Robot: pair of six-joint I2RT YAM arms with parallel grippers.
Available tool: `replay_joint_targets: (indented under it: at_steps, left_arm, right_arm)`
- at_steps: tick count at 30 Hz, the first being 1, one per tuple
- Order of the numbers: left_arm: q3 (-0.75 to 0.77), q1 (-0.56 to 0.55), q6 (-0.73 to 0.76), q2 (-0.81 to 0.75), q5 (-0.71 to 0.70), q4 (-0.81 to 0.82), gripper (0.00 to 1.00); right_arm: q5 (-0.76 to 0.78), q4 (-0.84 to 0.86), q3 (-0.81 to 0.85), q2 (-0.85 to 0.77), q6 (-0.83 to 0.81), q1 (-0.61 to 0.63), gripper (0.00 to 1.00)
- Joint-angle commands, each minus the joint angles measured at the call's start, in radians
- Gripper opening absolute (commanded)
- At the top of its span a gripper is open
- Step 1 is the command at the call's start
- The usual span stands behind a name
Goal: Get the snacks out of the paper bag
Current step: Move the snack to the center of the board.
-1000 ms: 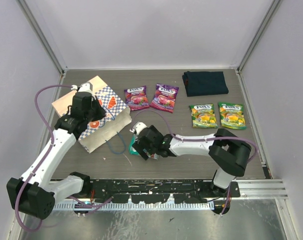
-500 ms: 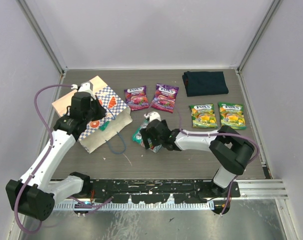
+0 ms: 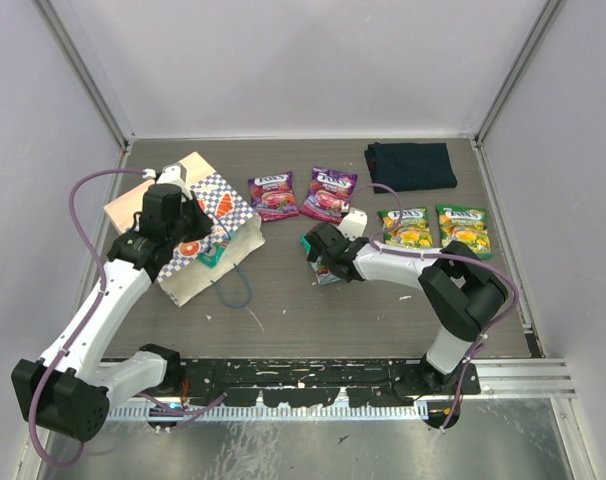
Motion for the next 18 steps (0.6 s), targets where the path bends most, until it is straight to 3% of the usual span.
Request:
replay_joint_targets:
  at_steps: [1, 5, 9, 16, 18]
  left_arm:
    - [0.028, 0.005, 0.001, -0.028, 0.008, 0.016, 0.0]
    - [0.033, 0.006, -0.008, -0.037, 0.02, 0.013, 0.0]
    - [0.03, 0.006, -0.016, -0.041, 0.047, 0.025, 0.0]
    - [0.041, 0.006, -0.022, -0.038, 0.063, 0.013, 0.0]
    - [0.051, 0.005, -0.023, -0.048, 0.062, 0.002, 0.0]
  right_arm:
    - [0.059, -0.284, 0.029, 0.045, 0.274, -0.012, 1.0]
    - [0.073, -0.427, 0.074, 0.094, 0.384, -0.006, 1.0]
    - [0.062, -0.477, 0.102, 0.129, 0.38, 0.031, 1.0]
    - [0.231, -0.589, 0.229, 0.057, 0.393, 0.145, 1.0]
    - [0.272, -0.555, 0.239, 0.004, 0.341, 0.167, 1.0]
